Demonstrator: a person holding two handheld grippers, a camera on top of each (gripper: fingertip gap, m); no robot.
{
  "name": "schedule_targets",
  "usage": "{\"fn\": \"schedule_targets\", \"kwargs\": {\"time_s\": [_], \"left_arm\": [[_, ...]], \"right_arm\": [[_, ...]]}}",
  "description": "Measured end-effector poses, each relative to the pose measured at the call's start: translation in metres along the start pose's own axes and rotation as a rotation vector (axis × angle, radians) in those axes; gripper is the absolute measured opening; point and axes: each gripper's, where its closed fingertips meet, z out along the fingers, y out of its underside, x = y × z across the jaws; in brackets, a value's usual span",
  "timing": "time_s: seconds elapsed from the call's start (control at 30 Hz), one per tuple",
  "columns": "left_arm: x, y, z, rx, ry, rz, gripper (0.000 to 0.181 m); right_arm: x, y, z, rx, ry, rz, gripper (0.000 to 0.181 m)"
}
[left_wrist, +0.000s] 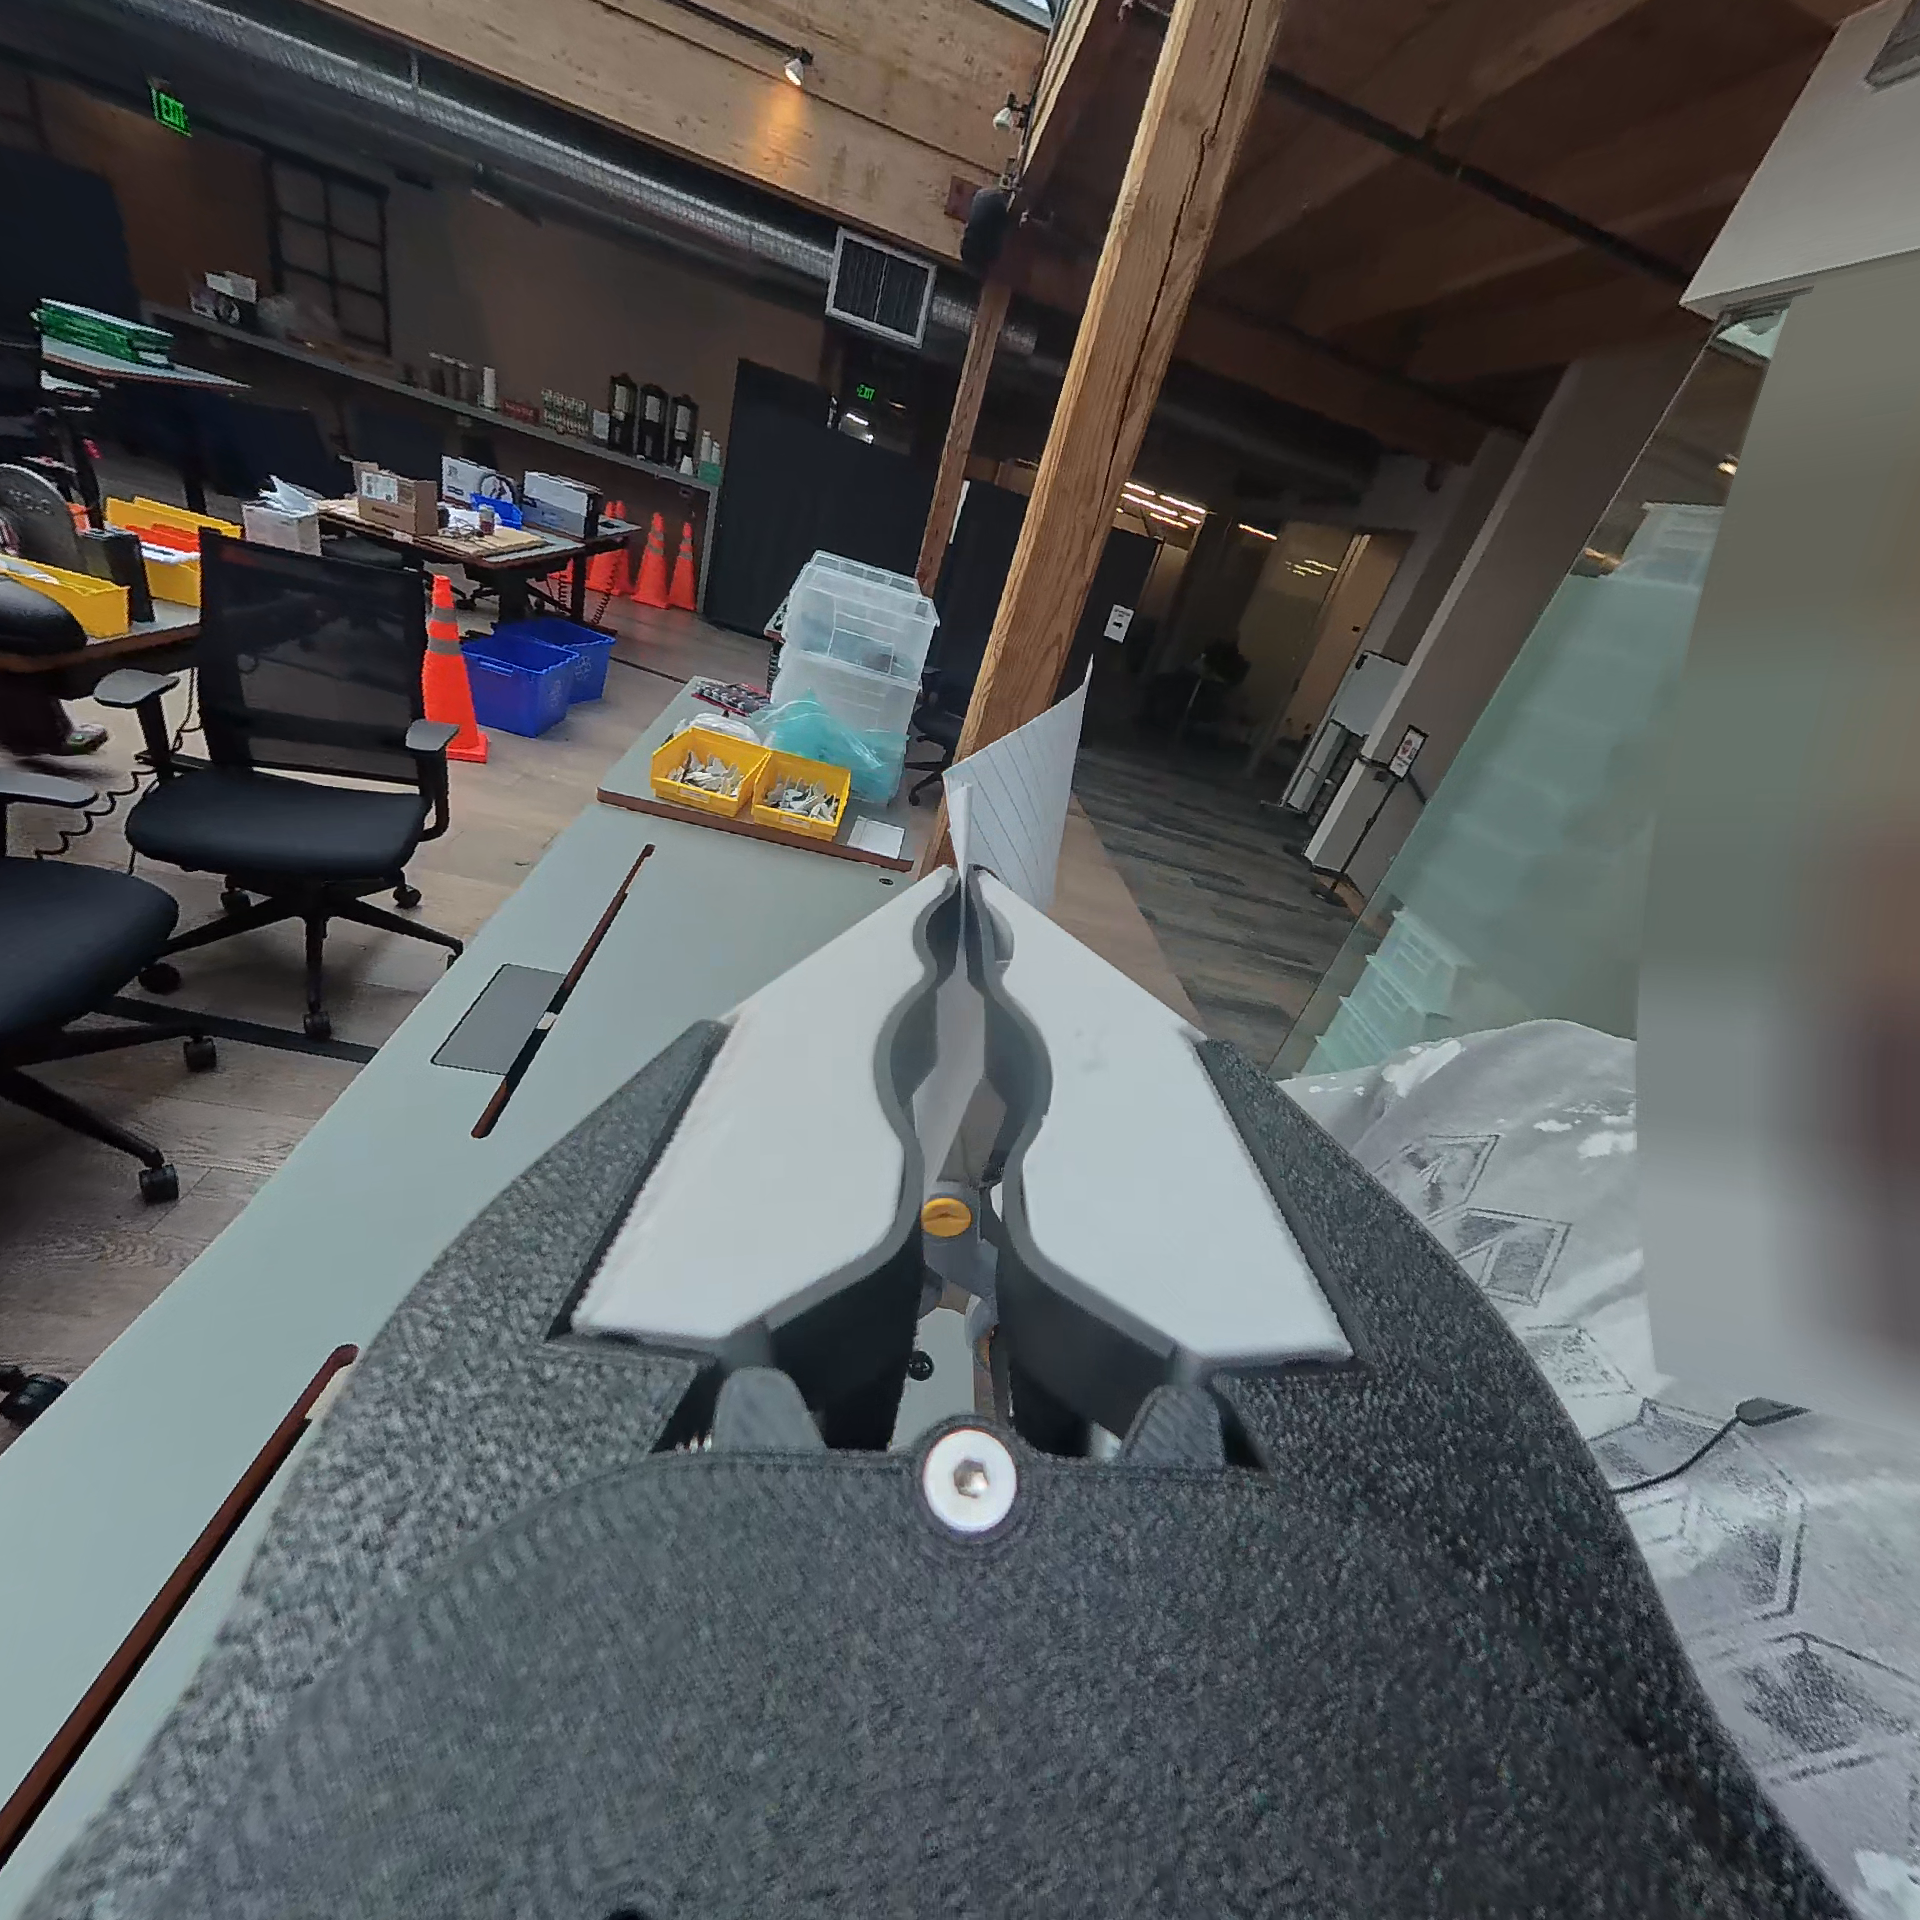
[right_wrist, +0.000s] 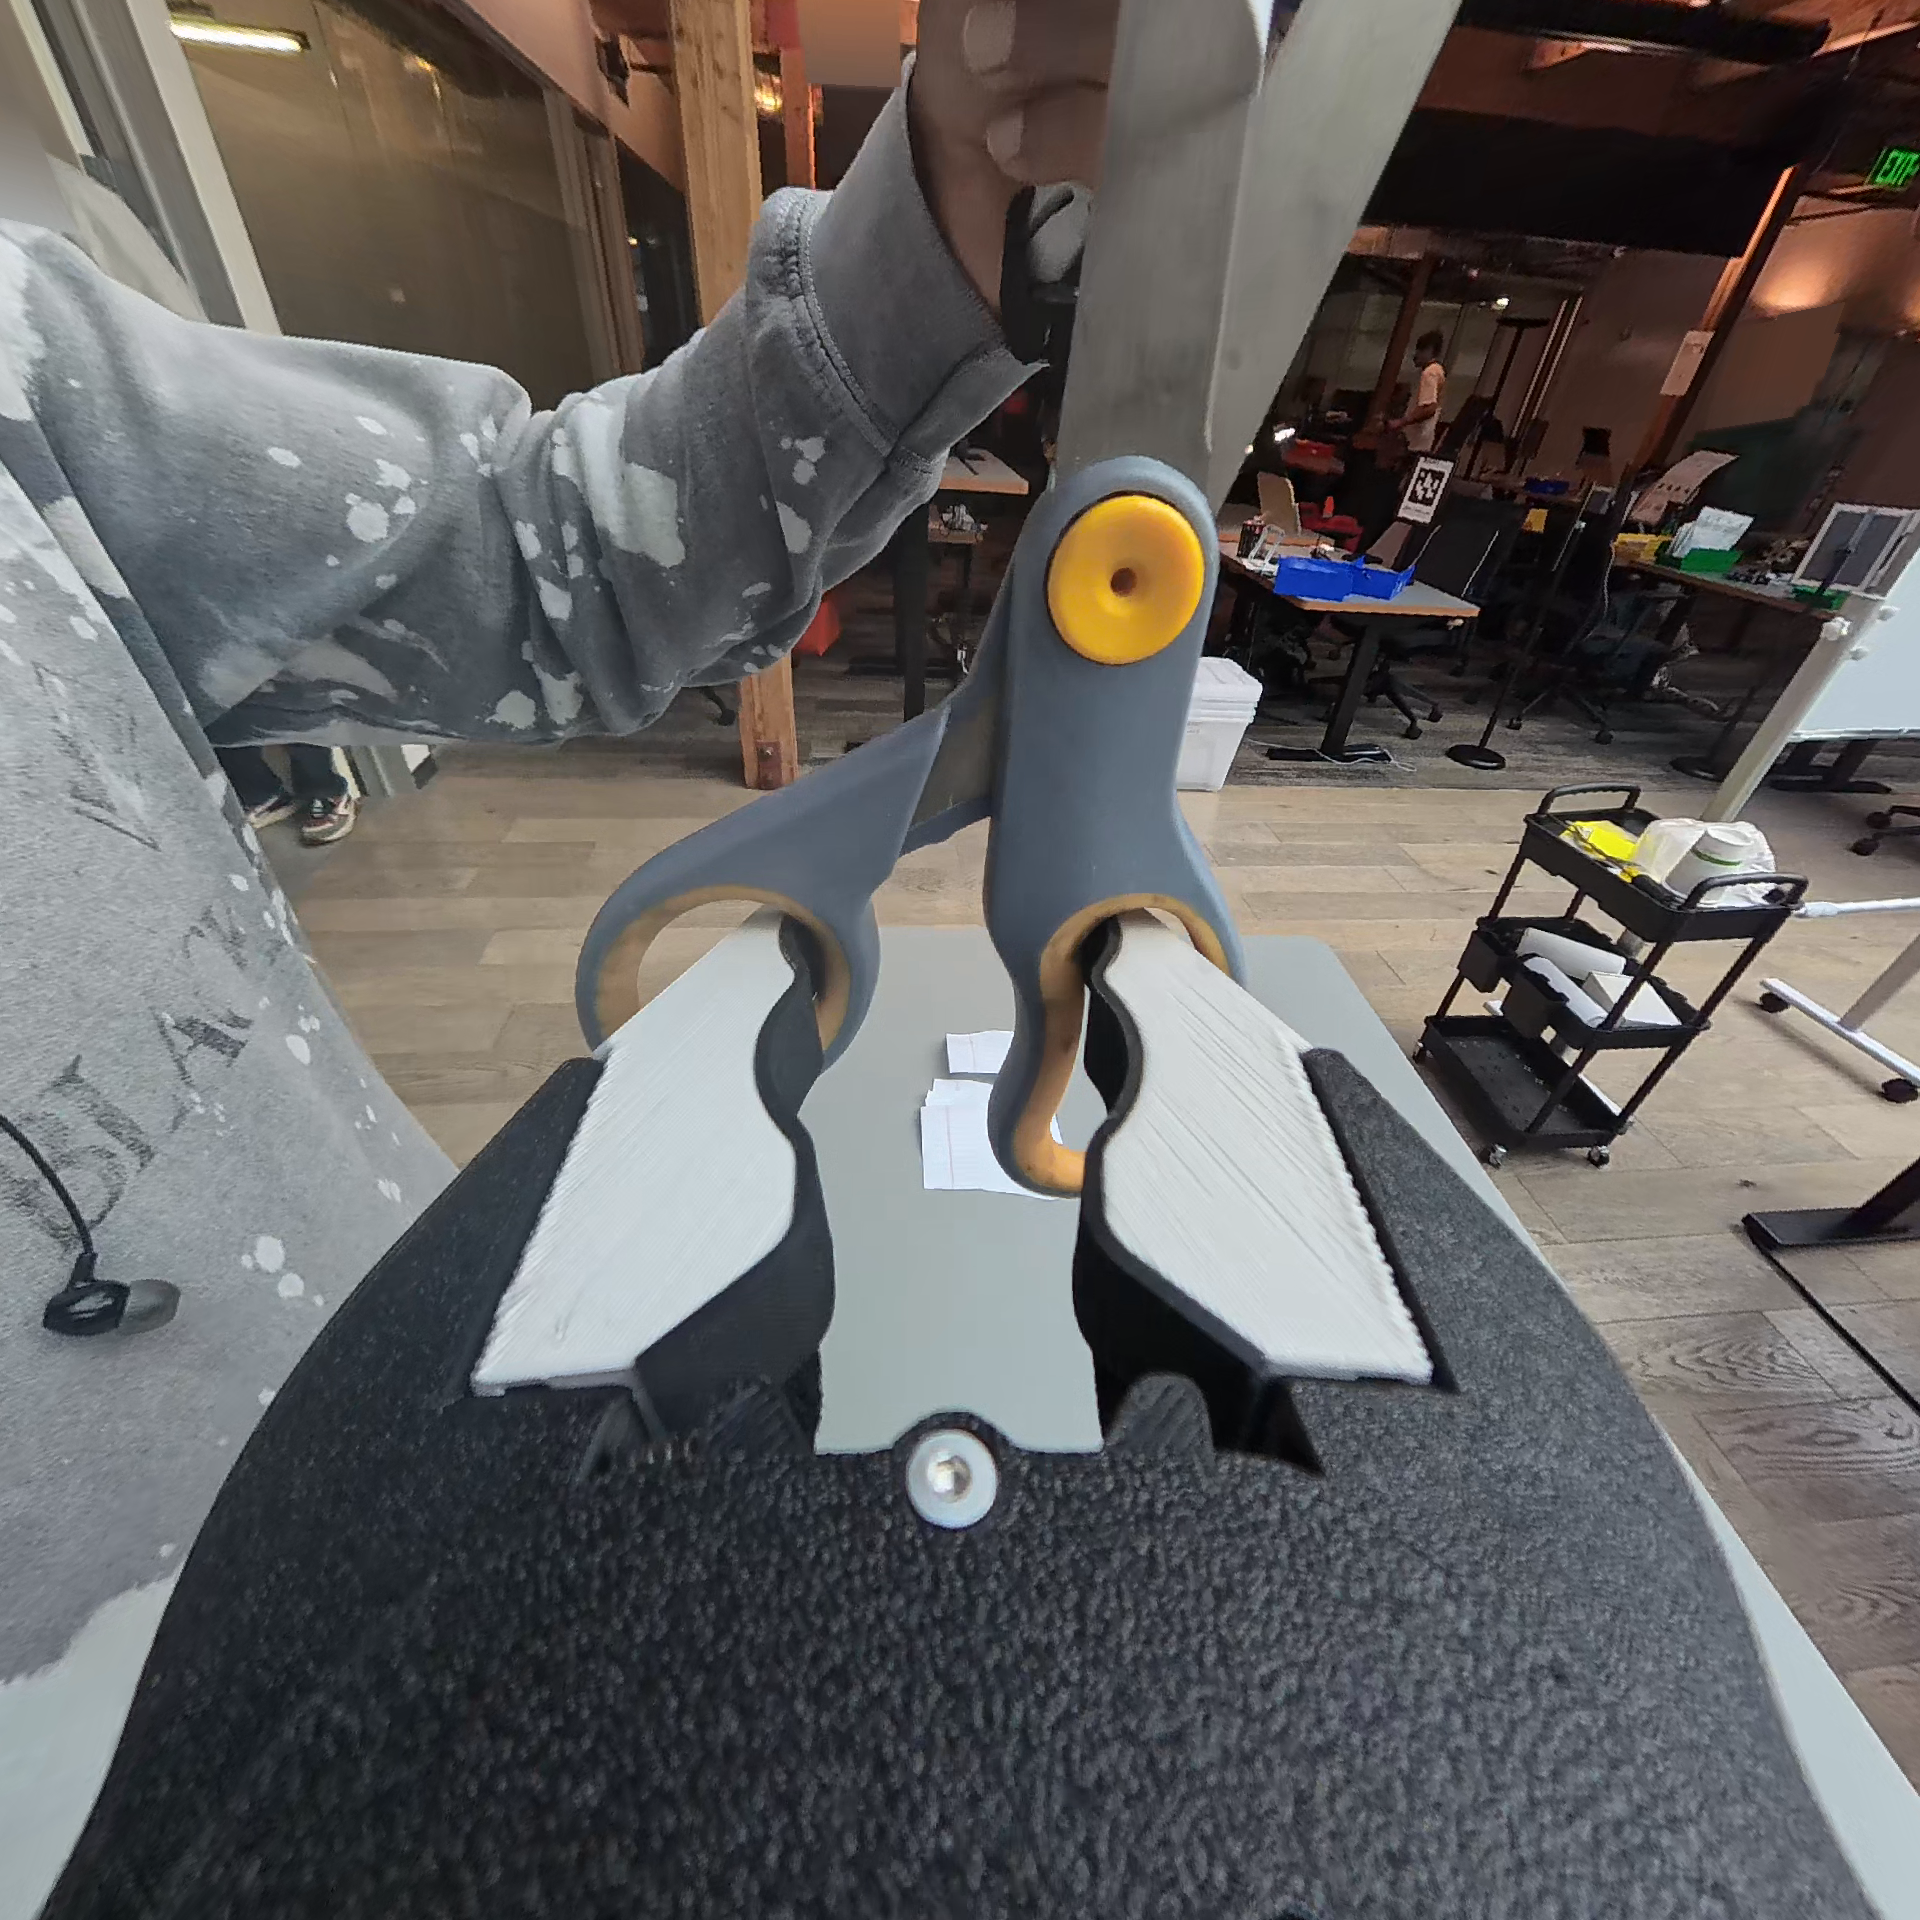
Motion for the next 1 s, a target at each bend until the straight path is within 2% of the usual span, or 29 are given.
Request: {"fn": "schedule_targets", "kwargs": {"time_s": [0.43, 0.77, 1.0], "left_arm": [[-0.006, -0.002, -0.001, 0.009, -0.083, -0.047, 0.000], [0.002, -0.007, 0.004, -0.013, -0.129, 0.011, 0.000], [0.005, -0.006, 0.007, -0.027, -0.130, 0.034, 0.000]], "right_arm": [[-0.002, -0.008, 0.007, 0.080, 0.024, -0.009, 0.046], [-0.002, -0.015, 0.009, 0.140, 0.051, -0.018, 0.024], [-0.004, -0.015, 0.007, 0.124, 0.067, -0.062, 0.024]]}}
